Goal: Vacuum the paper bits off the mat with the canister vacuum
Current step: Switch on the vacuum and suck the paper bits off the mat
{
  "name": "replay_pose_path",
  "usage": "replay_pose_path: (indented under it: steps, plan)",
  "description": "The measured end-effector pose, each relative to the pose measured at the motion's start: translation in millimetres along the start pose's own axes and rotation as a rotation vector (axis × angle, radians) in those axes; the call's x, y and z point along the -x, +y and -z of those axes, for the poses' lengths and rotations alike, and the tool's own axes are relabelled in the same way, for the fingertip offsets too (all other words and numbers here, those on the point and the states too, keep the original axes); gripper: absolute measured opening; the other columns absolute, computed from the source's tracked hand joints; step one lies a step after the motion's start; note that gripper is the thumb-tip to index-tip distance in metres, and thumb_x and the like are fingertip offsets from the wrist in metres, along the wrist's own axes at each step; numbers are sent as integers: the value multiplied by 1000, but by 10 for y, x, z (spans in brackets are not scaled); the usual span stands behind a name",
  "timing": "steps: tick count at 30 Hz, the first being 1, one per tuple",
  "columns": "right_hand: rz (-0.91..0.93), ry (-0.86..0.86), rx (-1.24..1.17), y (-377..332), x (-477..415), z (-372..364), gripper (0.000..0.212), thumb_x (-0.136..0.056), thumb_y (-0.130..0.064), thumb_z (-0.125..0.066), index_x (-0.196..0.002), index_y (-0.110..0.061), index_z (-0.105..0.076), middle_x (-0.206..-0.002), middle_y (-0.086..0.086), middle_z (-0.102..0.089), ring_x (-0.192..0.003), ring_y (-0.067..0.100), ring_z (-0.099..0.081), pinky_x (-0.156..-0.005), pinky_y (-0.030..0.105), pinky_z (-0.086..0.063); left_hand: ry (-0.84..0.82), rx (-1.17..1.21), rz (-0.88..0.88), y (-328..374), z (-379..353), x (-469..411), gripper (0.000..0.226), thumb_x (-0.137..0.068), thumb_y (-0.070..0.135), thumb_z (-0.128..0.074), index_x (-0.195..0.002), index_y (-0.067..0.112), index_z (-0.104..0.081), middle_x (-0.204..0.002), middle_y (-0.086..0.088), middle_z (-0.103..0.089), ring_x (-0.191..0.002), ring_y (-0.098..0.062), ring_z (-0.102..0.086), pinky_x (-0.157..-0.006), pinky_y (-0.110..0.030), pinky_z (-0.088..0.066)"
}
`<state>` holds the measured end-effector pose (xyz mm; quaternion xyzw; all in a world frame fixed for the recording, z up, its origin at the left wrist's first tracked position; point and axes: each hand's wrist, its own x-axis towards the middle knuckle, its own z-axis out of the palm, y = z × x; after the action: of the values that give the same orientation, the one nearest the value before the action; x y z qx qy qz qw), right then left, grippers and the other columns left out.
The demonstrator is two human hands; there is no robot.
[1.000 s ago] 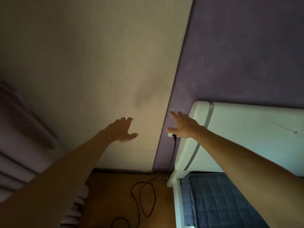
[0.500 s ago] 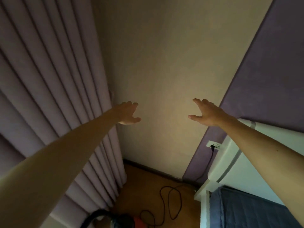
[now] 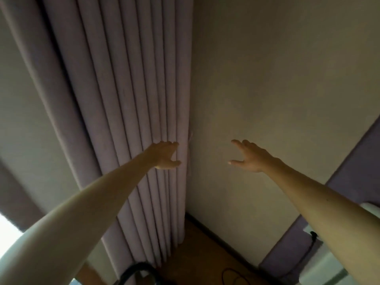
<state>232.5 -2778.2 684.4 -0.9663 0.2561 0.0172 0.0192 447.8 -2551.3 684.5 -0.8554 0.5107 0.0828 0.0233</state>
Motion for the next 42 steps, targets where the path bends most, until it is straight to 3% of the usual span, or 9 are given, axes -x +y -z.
replay_pose_path:
  steps: [6,10,14,19,22,29,37,42]
  plan:
    - [196,-67,23,-204,-449,-176,89,-88,-64,-52,-155,-24,-11,-147,13,-36,-128,34,-45,-96,47,-47,11,28,195,-9,-160,192,82,-95,55,-49,-157,16,-12,-158,-9,-30,-142,-30,-34,-115,-48,-30]
    - [327,-114,-9,-425,-635,-429,89,-87,-65,-52,-154,-22,-13,-147,16,-37,-128,36,-45,-98,44,-45,23,57,313,-3,-411,472,78,-93,54,-51,-155,16,-20,-149,-10,-42,-134,-32,-42,-109,-48,-37]
    - [459,-197,-56,-771,-678,-727,96,-83,-68,-54,-155,-21,-11,-158,12,-27,-140,32,-35,-109,45,-38,7,78,428,-98,-744,895,76,-91,54,-54,-152,17,-27,-142,-11,-47,-130,-33,-46,-105,-50,-40]
    - [563,-265,-27,-1263,-527,-1083,91,-88,-64,-52,-156,-22,-8,-160,12,-19,-143,31,-30,-111,45,-36,-14,94,546,-239,-1095,1482,75,-91,54,-54,-153,21,-27,-147,-7,-47,-132,-30,-47,-103,-46,-42]
    - [621,-305,-23,-1453,-473,-1373,94,-85,-68,-51,-155,-22,-9,-160,10,-21,-143,29,-29,-112,49,-35,-22,84,595,-257,-1317,1782,73,-90,54,-54,-151,22,-30,-139,-9,-53,-123,-32,-54,-95,-44,-49]
    - [672,-404,4,-1610,-128,-2163,88,-86,-63,-54,-154,-21,-16,-156,11,-29,-140,31,-34,-109,46,-37,-100,175,668,-144,-2132,2254,67,-91,48,-56,-148,20,-34,-133,-11,-56,-118,-32,-56,-85,-40,-50]
    - [640,-556,20,-1410,247,-3148,85,-87,-60,-56,-152,-18,-22,-147,13,-39,-136,31,-39,-108,41,-38,-158,265,623,69,-3182,2411,53,-91,45,-57,-136,19,-44,-120,-11,-62,-104,-32,-62,-82,-44,-52]
    - [564,-693,41,-1204,529,-3740,83,-86,-62,-55,-151,-21,-23,-143,13,-41,-133,33,-41,-105,43,-41,-211,292,584,204,-3843,2365,64,-85,53,-51,-138,21,-38,-117,-11,-63,-101,-33,-63,-77,-45,-54]
